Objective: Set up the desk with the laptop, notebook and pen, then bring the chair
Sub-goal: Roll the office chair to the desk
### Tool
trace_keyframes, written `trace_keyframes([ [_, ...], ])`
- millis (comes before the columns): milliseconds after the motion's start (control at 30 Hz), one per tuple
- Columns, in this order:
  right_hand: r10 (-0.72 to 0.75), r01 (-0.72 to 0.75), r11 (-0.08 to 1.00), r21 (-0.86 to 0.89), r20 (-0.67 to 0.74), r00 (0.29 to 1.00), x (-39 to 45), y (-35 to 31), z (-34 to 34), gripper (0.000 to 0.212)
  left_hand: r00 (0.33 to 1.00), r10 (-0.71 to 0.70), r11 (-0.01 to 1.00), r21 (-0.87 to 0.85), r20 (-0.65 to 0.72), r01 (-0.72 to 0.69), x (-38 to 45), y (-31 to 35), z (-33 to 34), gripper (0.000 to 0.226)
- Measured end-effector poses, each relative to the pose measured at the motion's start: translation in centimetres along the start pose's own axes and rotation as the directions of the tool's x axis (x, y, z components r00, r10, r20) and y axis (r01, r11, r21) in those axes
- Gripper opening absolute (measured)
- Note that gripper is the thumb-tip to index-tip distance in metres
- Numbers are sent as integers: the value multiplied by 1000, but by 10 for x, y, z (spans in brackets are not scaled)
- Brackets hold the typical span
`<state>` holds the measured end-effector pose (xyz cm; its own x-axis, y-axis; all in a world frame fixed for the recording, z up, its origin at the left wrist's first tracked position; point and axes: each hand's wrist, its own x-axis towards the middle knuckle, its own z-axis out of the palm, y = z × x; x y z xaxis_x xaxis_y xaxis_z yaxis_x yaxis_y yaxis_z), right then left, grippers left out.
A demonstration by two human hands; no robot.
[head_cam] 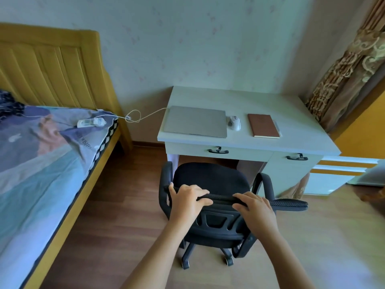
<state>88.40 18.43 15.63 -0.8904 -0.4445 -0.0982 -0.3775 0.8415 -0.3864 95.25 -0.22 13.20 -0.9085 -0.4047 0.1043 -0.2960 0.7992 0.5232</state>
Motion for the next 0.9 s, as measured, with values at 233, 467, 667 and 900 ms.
trace_keyframes([
  [233, 29, -30, 999, 11, 15, 999, 44, -5, 4, 33, 999, 30, 1000, -5, -37, -30, 34, -12, 0, 30],
  [467, -3, 3, 1000, 23, 3, 1000, 79, -9, 5, 33, 1000, -20, 999, -25, 0, 20, 65, -18, -6, 31],
  [667, -17, 17, 1000, 23, 4, 1000, 92, -1, 8, 31, 999, -33, 999, -24, -1, 33, 70, -21, -1, 31],
  [900, -23, 24, 999, 25, -23, 999, 88, -4, 7, 32, 993, -82, 996, -37, 90, 85, 75, -19, -8, 31],
])
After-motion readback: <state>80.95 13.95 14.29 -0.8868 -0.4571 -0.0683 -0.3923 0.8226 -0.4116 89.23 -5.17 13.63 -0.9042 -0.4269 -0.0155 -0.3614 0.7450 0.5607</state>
